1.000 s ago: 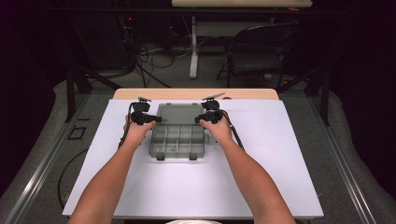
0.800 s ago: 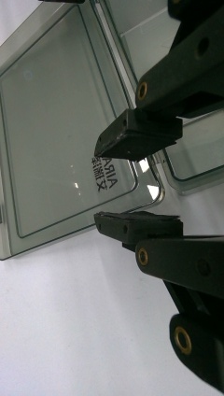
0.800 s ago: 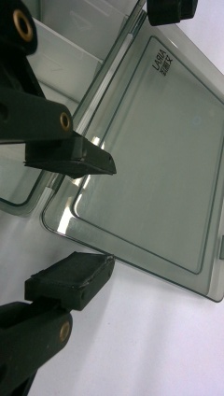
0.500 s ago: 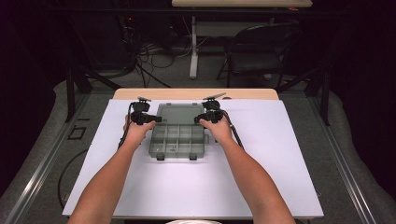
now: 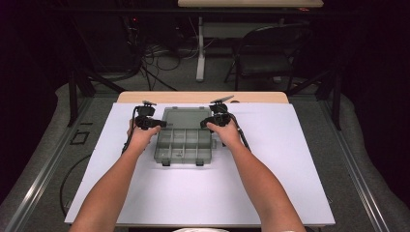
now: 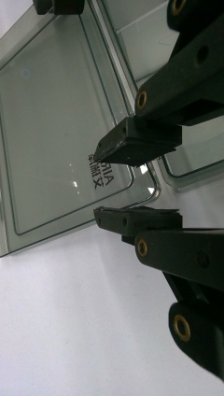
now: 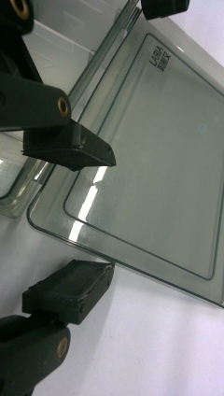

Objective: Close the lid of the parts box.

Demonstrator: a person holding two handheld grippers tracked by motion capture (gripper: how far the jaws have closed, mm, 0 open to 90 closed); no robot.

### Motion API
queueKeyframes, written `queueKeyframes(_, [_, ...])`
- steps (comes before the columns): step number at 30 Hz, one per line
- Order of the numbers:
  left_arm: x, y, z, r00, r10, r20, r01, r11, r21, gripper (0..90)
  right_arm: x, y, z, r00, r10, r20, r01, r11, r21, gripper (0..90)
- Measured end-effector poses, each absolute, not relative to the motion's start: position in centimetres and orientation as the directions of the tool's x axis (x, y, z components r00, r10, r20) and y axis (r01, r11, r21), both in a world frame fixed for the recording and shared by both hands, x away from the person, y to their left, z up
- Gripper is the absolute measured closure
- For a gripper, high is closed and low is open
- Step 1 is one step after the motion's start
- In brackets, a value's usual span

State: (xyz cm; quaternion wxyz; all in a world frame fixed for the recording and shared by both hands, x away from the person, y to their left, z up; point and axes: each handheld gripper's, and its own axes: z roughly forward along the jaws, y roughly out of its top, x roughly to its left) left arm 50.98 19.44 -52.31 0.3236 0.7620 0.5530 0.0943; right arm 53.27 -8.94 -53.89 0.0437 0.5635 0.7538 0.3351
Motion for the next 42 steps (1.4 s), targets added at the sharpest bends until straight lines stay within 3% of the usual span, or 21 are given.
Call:
queueKeyframes(14, [51.0, 19.4, -52.4, 0.369, 0.906, -0.208, 0.785, -0.183, 0.592, 67.9, 53.8, -8.9, -54.4, -0.354, 0.866, 0.354, 0.838, 0.124, 0.532, 37.3])
queueKeyframes(33, [50.0, 19.7, -50.9, 0.376, 0.899, -0.225, 0.777, -0.173, 0.605, 65.3, 53.6, -8.9, -54.3, -0.374, 0.866, 0.331, 0.819, 0.141, 0.556, 37.4])
queueKeyframes(42, [48.2, 20.2, -50.1, 0.375, 0.891, -0.255, 0.786, -0.160, 0.597, 74.8, 53.5, -8.9, -54.4, -0.376, 0.866, 0.329, 0.815, 0.141, 0.562, 37.3])
